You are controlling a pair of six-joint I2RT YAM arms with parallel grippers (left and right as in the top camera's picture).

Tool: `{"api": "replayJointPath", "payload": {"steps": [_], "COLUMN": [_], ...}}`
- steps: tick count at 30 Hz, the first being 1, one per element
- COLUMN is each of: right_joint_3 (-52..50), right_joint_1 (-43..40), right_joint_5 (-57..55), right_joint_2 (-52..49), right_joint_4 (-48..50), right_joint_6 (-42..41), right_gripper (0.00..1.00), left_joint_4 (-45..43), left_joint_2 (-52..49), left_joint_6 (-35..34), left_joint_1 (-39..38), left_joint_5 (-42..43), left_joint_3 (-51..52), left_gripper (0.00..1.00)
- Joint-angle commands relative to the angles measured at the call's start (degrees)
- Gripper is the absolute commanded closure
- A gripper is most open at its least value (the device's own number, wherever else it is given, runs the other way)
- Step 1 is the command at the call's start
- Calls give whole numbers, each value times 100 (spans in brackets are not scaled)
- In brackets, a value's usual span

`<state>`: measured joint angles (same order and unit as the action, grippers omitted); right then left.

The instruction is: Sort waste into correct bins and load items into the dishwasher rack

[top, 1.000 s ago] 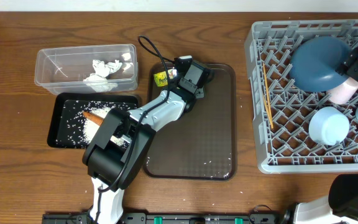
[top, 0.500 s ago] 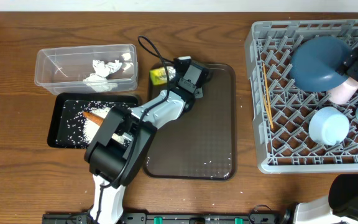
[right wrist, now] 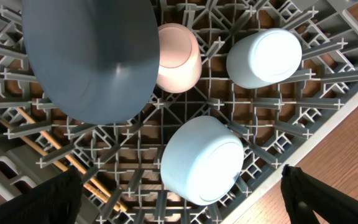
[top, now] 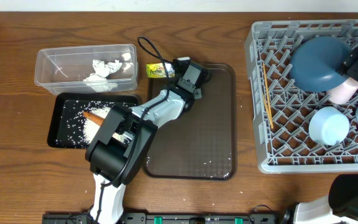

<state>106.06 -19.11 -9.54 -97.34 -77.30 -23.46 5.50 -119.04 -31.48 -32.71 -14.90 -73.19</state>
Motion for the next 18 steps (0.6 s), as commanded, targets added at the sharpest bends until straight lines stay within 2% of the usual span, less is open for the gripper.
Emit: {"api": "replayJointPath", "payload": {"steps": [1, 5, 11, 18], "right_joint_3": [-11, -11, -11, -11], "right_joint_1": [-37, -37, -37, -37], "right_joint_5": [-7, -7, -7, -7], "right_joint_2": [-50, -50, -50, -50], "right_joint_4": [-11, -11, -11, -11], "right_joint_6": [-26, -26, -26, -26], "right_gripper": [1, 1, 1, 1], "left_joint_4": [205, 514, 1036, 1226], "left_joint_2": [267, 562, 920, 984], "left_joint_6": [-4, -120, -824, -931], "left_joint_1": [-109, -269, -439, -435], "left_joint_5": [109, 332, 439, 717], "left_joint_3": [33, 33, 33, 33], "left_gripper": [94, 94, 94, 94]}}
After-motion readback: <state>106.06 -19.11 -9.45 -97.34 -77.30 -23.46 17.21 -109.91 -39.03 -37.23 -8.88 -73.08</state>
